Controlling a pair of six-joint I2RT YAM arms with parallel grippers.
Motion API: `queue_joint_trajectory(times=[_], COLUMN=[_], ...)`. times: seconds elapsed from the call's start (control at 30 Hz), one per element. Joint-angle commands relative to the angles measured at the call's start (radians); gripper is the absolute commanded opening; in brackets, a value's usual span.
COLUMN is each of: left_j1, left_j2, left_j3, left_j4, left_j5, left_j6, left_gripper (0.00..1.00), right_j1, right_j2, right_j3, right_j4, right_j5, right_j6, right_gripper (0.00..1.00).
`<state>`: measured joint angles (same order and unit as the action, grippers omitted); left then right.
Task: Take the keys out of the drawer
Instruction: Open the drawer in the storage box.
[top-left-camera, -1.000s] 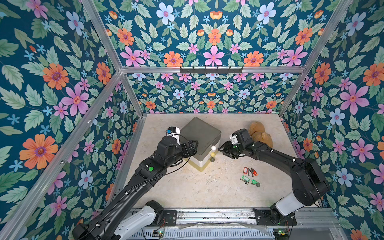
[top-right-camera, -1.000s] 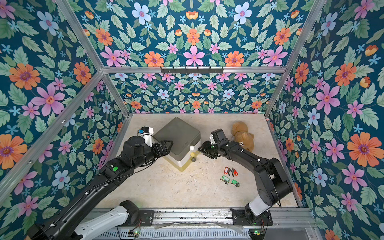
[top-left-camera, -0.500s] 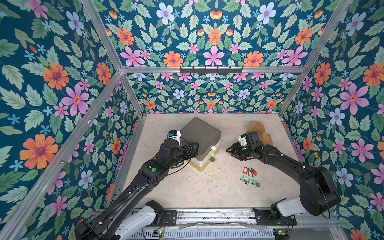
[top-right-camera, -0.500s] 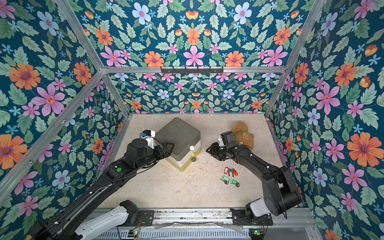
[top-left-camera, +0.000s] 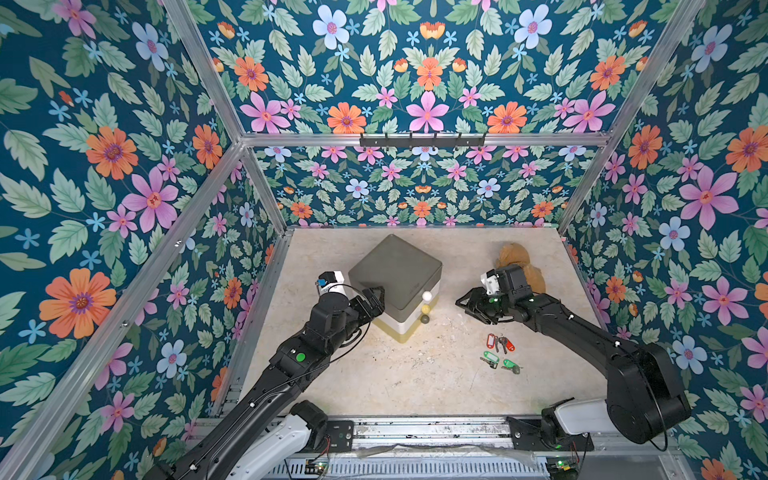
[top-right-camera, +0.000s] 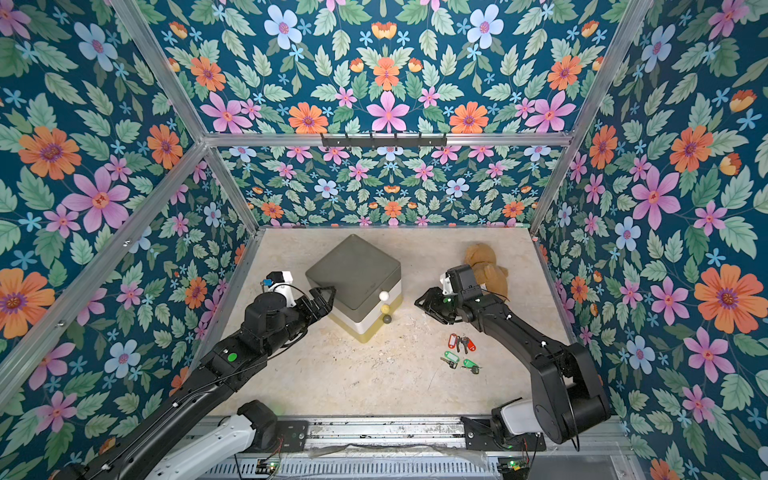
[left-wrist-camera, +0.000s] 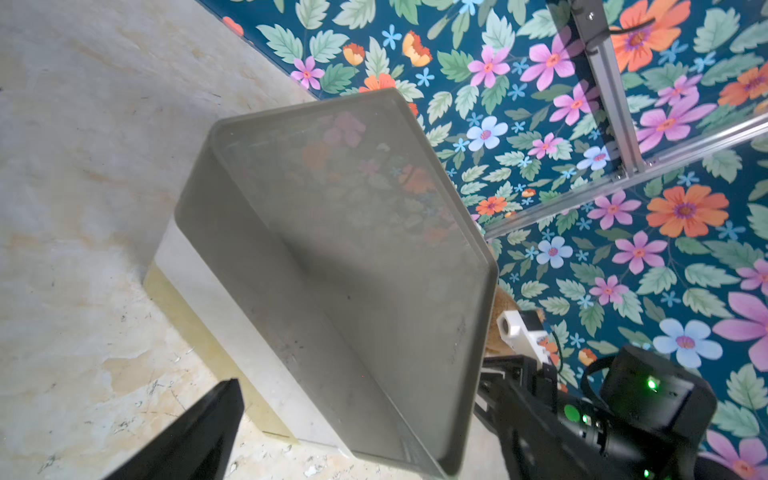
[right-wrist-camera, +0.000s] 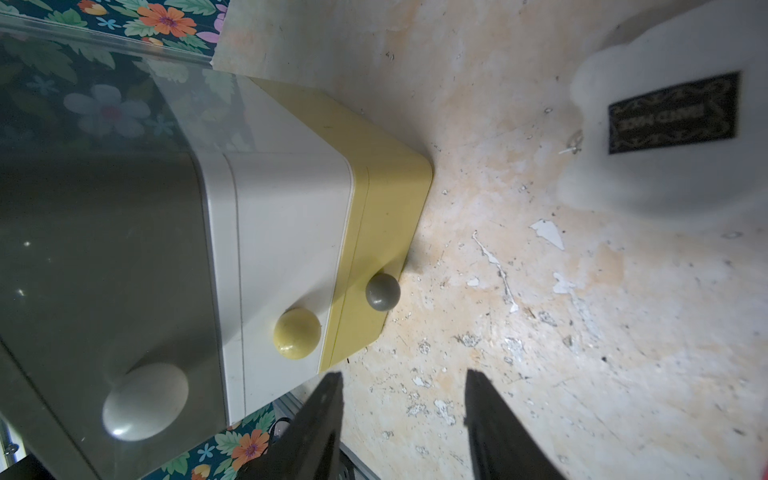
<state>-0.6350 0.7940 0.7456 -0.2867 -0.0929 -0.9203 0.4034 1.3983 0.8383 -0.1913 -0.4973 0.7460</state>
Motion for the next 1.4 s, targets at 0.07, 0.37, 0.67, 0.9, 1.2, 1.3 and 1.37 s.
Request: queue_joint_trajectory(times=[0.07,0.37,0.67,0.9,1.2,1.3,1.37], left_j1=[0.001,0.006,0.039,0.066,0.160,0.195,0.221], left_j2=[-0.017,-0.002,0.021,0.038,0.025,0.017,0.026], left_j3=[0.013,-0.013,-0.083,-0.155,-0.225,-0.232,-0.230], left_j4=[-0.101,-0.140,-0.094,-0.063,-0.052,-0.051,-0.045], left_j5=[-0.116,-0.126,-0.037,0.053,0.153,0.179,0.205], left_j6=[-0.061,-0.108,-0.118,-0.127,-0.106,-0.093,-0.081], left_gripper=[0.99,0.99,0.99,0.99,0.99,0.99,0.99], right_j1=[-0.003,-0.009,-0.026,-0.120,-0.330,-0.336,-0.334], right_j2=[-0.012,-0.026,-0.080,-0.160,-0.215,-0.211,-0.205], right_j3=[-0.010,-0.003,0.008,-0.021,-0.020,-0.021,-0.057], right_j4=[-0.006,-0.042,-0.145,-0.251,-0.343,-0.328,-0.270], right_j5=[-0.011,0.002,0.067,0.105,0.119,0.086,-0.012], right_j6=[-0.013,-0.032,-0.068,-0.108,-0.235,-0.246,-0.226], right_gripper=[0.52,0.52,0.53,0.53,0.54,0.54,0.53])
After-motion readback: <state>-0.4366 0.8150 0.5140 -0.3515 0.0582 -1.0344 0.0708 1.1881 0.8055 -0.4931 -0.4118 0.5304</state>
